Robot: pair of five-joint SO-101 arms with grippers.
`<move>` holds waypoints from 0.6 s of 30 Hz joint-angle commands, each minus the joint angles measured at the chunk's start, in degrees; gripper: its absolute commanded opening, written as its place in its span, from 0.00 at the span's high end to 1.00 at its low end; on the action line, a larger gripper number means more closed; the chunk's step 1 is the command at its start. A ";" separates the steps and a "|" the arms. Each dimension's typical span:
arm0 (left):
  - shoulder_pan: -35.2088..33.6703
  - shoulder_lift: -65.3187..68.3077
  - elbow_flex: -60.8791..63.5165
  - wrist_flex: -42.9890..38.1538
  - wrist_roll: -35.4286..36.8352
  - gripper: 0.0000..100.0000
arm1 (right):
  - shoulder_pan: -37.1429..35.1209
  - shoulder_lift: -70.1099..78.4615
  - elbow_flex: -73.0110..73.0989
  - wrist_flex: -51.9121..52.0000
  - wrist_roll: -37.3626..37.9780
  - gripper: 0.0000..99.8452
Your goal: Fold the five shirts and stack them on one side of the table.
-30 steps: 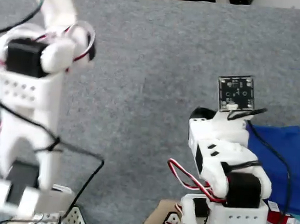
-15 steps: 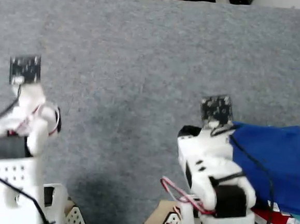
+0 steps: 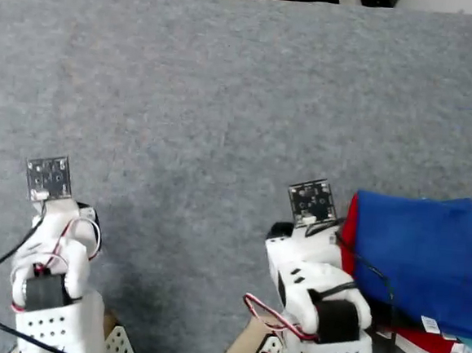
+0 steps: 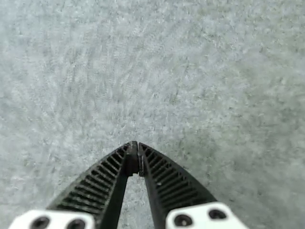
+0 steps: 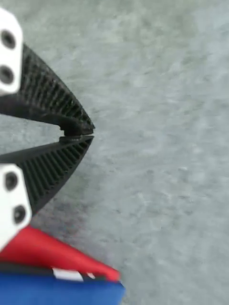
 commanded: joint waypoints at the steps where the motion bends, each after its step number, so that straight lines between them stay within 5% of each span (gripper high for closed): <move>1: -1.23 -1.98 4.92 -0.79 -0.44 0.98 | -0.22 -5.14 4.79 -1.14 0.35 1.00; 18: -5.19 -0.84 4.92 -0.53 -0.26 0.98 | -0.22 -5.05 7.60 2.81 0.62 1.00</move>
